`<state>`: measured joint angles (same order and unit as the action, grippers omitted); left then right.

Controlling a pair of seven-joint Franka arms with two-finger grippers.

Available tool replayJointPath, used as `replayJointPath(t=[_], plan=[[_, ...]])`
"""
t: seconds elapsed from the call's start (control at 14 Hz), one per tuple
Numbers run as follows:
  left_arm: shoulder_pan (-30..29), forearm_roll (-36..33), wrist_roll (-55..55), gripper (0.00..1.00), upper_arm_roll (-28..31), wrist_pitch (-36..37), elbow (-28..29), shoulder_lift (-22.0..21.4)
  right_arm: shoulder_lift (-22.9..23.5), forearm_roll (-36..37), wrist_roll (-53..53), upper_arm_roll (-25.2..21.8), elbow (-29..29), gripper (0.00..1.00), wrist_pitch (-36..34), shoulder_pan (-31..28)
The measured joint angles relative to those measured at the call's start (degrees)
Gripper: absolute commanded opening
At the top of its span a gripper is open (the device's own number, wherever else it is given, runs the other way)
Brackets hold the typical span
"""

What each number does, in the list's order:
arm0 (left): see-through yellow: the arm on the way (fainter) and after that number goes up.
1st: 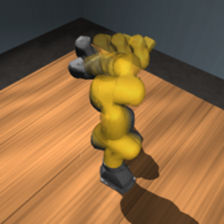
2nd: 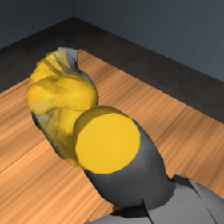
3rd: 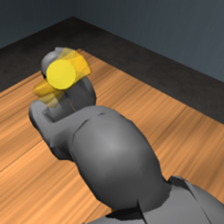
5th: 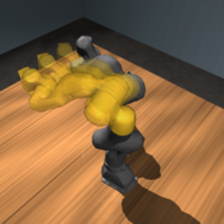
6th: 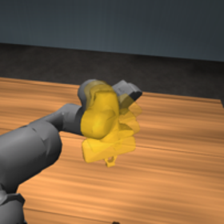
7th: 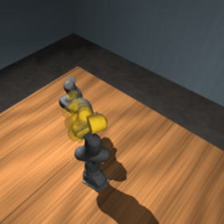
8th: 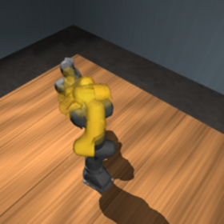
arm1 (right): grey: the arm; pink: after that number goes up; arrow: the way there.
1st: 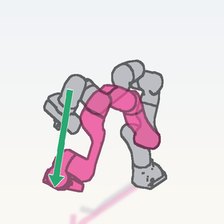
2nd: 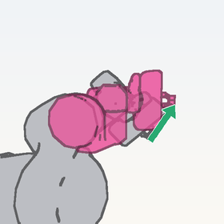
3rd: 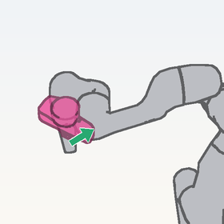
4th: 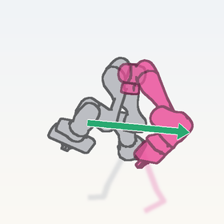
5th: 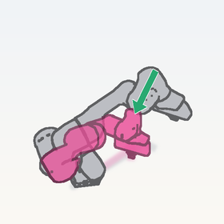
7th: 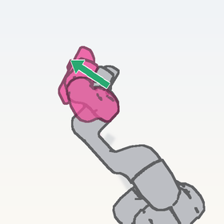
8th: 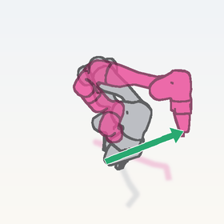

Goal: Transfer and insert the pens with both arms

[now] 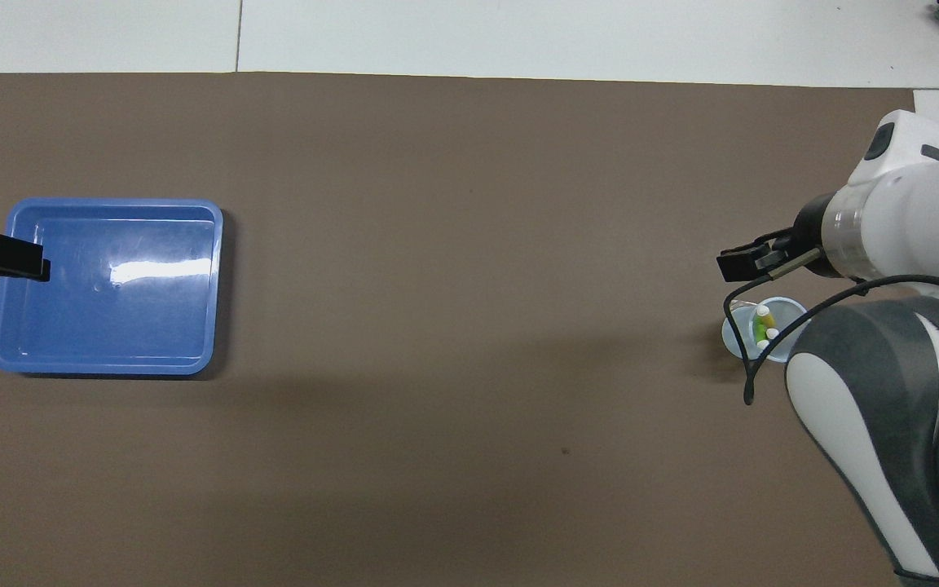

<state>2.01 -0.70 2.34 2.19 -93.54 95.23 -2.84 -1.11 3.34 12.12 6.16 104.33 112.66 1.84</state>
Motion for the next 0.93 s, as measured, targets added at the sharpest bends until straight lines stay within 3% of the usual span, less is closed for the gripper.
replayJointPath(t=[0.36,0.93], plan=[[-0.13,0.03,0.0,1.0,0.0,0.12,-0.03,0.0,6.11,0.0,-6.19,-1.14,-7.49,1.0,-8.64,0.4],[-0.21,1.85,-0.01,1.0,0.25,0.07,-0.23,0.0,5.47,-2.64,-17.83,-0.93,-11.6,1.0,-21.39,0.75]])
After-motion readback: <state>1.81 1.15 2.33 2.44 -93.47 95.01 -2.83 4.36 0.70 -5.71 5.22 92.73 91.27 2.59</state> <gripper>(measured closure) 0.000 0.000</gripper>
